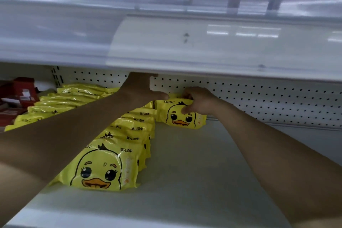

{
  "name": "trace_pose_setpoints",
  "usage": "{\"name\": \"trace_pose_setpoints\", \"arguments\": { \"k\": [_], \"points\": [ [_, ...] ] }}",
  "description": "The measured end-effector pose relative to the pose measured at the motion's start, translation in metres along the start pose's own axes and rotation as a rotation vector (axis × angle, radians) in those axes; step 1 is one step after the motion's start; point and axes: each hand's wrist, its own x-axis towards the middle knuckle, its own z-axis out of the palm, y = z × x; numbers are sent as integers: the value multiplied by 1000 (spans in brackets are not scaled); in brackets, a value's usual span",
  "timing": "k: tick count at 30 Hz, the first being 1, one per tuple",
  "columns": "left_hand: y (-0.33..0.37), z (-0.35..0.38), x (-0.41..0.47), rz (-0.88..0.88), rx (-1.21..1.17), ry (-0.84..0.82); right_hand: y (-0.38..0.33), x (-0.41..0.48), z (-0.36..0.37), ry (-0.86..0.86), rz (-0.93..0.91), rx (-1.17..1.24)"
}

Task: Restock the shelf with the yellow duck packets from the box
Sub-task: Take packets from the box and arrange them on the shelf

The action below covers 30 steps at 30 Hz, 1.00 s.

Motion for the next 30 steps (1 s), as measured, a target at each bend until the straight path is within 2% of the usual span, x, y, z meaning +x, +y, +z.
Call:
{"name": "trace_pose_setpoints", "arguments": {
  "k": [5,10,20,26,30],
  "points": [
    [-14,-5,-24,-33,101,42,-6,5,20,195,-48,-162],
    [-19,-16,-46,-45,143,42,-27,-17,38,391,76,-391],
    [-11,-68,-133,-91,174,-27,-115,-114,25,420,102,-178],
    [-28,-112,-208,-197,271,-12,-203,-179,21,270,104,-33],
    [-53,-128,-260,-204,289,-30,-249,-215,44,239,113,9]
  ]
}}
